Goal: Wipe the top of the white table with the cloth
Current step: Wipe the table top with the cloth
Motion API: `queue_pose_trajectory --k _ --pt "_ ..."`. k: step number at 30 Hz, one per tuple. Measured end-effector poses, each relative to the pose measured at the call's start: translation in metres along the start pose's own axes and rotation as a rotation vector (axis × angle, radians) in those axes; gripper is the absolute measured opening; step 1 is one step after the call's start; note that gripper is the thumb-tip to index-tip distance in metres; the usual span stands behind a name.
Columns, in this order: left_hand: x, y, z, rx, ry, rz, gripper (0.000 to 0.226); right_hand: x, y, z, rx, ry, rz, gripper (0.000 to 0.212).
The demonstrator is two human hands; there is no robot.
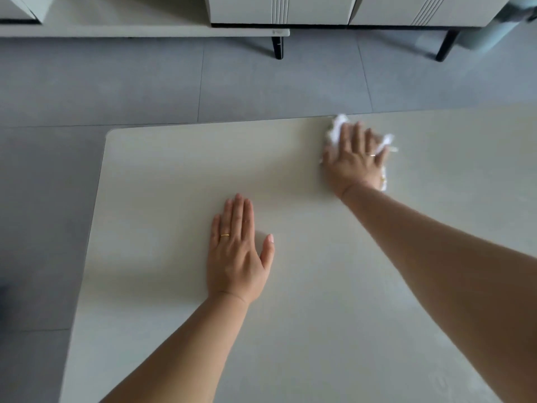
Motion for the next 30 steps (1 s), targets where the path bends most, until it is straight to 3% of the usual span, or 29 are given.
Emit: queue_pose_trajectory --k 3,5,8,11,13,15,18,20,22,24,25,27,30 --pt "-0.001 0.001 0.0 0.0 -0.015 -0.031 0.072 0.004 -0.01 0.041 -0.414 0.021 0.065 0.061" --pt "-0.003 0.004 0.0 -0.007 -0.035 -0.061 0.074 0.003 0.023 0.045 -0.528 0.026 0.101 0.06" --pt "-0.007 0.01 0.002 -0.061 -0.04 -0.117 0.075 0.003 0.084 0.04 -0.233 -0.036 0.011 0.059" --pt "-0.008 0.032 0.02 -0.139 0.023 -0.081 0.07 0.007 0.083 0.058 0.064 -0.088 -0.005 0.061" --pt "0.002 0.061 0.05 -0.099 0.032 -0.004 0.067 0.011 0.053 0.088 0.0 -0.052 -0.025 0.061" --pt "0.016 0.091 0.088 -0.027 -0.032 0.077 0.065 0.015 0.035 0.122 -0.234 -0.014 -0.015 0.06" --pt "0.03 0.108 0.123 -0.004 -0.102 0.105 0.067 0.015 0.07 0.134 -0.502 0.012 0.067 0.057" --pt "0.033 0.106 0.127 -0.005 -0.088 0.079 0.068 0.015 0.105 0.123 -0.42 0.022 0.076 0.057" --pt "0.034 0.106 0.125 -0.004 -0.08 0.066 0.069 0.017 0.121 0.117 -0.186 -0.01 0.007 0.057" --pt "0.036 0.107 0.124 -0.009 -0.092 0.066 0.069 0.022 0.101 0.132 -0.013 -0.019 -0.056 0.058" --pt "0.036 0.107 0.125 -0.01 -0.094 0.061 0.069 0.024 0.085 0.147 -0.015 -0.017 -0.059 0.059" --pt "0.036 0.107 0.126 -0.009 -0.094 0.036 0.069 0.027 0.064 0.18 -0.208 -0.012 -0.031 0.061" --pt "0.036 0.105 0.126 -0.004 -0.082 0.009 0.069 0.024 0.092 0.195 -0.545 -0.004 0.096 0.06"
Point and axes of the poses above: each hand's wrist, its own z-axis away from the middle knuckle, its own x-axis out of the palm, y = z × x, the point moved 1 cm from there along -z, towards the middle knuckle, and after that the axes turned 10 degrees about z, right-handed, at the moved point
